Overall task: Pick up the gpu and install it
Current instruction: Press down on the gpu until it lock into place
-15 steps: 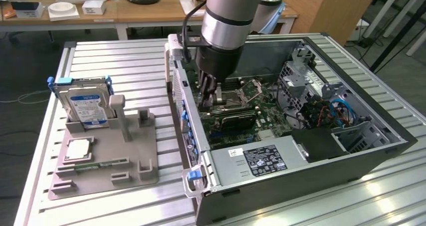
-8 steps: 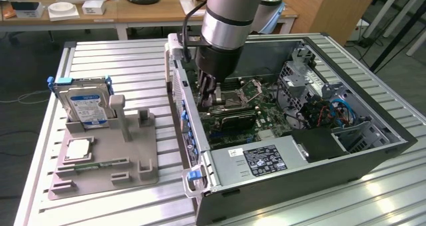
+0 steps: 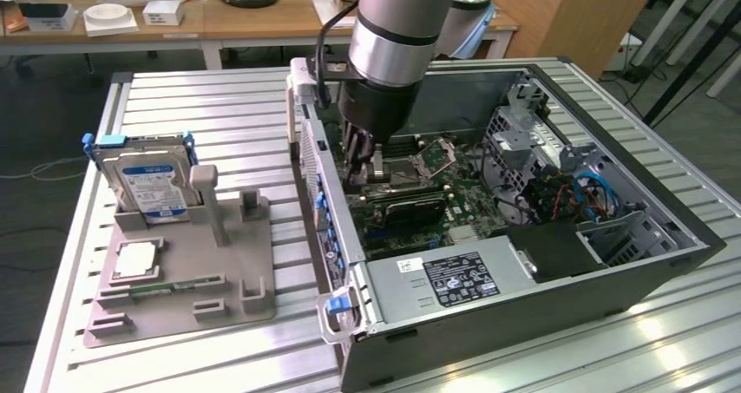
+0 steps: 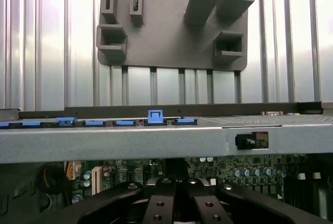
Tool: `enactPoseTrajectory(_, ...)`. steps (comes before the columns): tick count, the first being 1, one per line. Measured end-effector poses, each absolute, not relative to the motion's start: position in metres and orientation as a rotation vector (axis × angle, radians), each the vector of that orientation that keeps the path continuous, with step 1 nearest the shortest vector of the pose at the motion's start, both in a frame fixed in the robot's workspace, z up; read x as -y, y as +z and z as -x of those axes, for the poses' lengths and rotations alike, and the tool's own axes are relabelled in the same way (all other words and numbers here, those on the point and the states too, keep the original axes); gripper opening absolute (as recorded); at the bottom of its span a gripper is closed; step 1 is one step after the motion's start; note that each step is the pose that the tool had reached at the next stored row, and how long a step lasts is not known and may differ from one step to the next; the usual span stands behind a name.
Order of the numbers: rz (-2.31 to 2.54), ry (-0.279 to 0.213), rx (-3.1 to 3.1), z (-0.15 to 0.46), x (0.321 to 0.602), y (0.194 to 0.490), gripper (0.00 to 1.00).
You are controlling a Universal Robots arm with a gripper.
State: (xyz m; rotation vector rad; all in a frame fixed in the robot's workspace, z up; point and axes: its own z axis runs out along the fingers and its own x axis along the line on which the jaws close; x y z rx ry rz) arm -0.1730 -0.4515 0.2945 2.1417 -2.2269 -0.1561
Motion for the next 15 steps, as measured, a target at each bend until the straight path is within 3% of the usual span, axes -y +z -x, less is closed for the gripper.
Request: enactPoseTrajectory(15,-2.145,-0.171,2.229,0.1757,0.4515,0.2945,0.11)
